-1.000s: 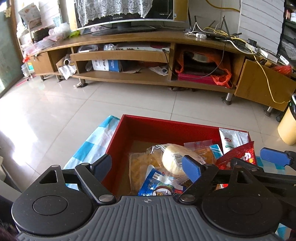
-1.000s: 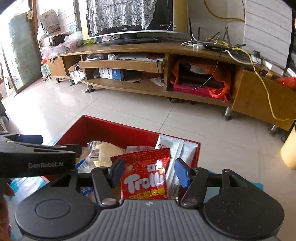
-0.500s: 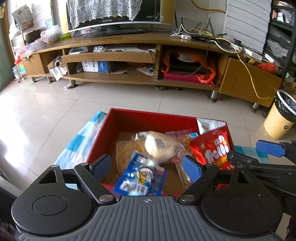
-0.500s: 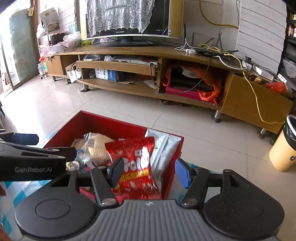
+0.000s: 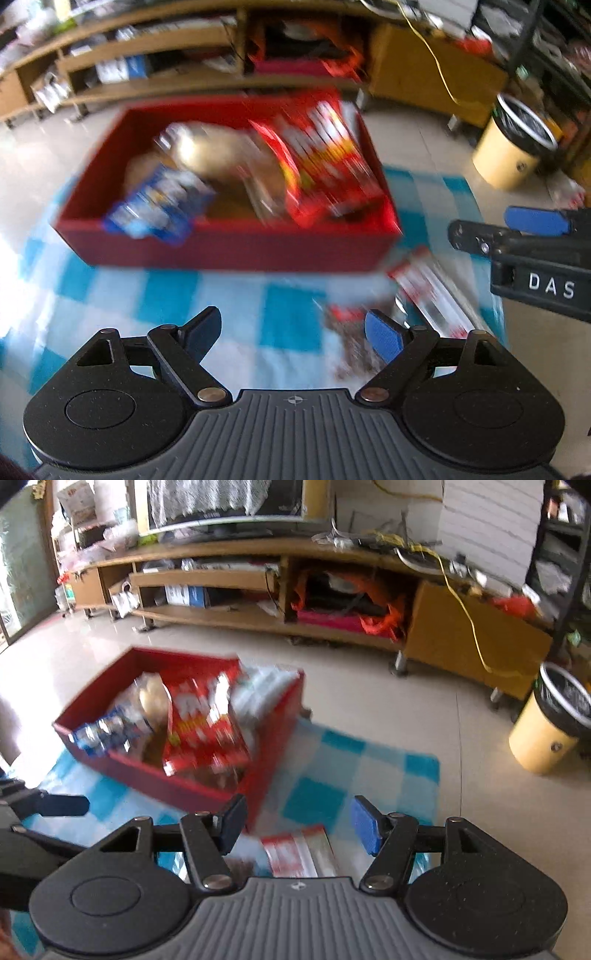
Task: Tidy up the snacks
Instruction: 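Grasp the brown jerky bag with the left tool while the right tool grasps the red-and-white stick packet, then carry the jerky bag and stick packet into the red box and release both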
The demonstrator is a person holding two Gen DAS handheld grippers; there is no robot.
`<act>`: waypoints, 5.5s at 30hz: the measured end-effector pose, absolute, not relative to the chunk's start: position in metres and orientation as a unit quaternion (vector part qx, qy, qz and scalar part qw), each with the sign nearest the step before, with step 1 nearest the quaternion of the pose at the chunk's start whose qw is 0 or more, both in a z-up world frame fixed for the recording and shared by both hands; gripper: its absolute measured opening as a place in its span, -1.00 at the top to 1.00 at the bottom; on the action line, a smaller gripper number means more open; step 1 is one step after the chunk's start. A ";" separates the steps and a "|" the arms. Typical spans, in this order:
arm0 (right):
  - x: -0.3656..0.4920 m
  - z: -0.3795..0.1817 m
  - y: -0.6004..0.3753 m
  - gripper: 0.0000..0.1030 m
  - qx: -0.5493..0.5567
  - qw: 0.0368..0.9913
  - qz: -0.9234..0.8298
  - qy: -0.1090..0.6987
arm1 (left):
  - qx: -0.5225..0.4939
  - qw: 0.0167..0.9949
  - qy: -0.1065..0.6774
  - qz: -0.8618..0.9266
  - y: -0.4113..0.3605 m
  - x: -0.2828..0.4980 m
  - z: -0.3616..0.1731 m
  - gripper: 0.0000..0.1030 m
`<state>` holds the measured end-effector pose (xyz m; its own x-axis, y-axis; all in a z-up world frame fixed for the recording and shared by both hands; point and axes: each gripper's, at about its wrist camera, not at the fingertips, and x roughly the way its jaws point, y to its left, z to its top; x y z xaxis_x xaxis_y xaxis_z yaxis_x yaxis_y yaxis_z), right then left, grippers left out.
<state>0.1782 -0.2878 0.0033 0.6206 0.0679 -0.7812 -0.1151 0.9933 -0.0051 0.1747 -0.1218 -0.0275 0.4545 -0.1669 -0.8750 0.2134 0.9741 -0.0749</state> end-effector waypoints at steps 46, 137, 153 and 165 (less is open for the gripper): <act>0.184 -0.076 -0.284 -0.07 -0.047 0.829 0.085 0.550 | 0.034 0.823 0.563 -0.066 -0.092 0.158 -0.069 -0.72; 0.208 0.021 -0.211 0.05 -0.008 0.909 0.101 0.404 | -0.014 0.901 0.432 -0.045 -0.064 0.214 0.033 -0.72; 0.282 0.009 -0.210 0.05 0.008 0.910 0.087 0.406 | -0.010 0.906 0.423 -0.012 -0.062 0.285 0.021 -0.72; 0.292 0.003 -0.206 0.05 0.001 0.911 0.078 0.405 | 0.004 0.908 0.419 0.011 -0.057 0.299 0.014 -0.72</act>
<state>0.2923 -0.2063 0.0029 0.6605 0.1421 -0.7373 -0.1407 0.9880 0.0643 0.2994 -0.0574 0.0141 0.6480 0.0237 -0.7613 -0.0165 0.9997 0.0170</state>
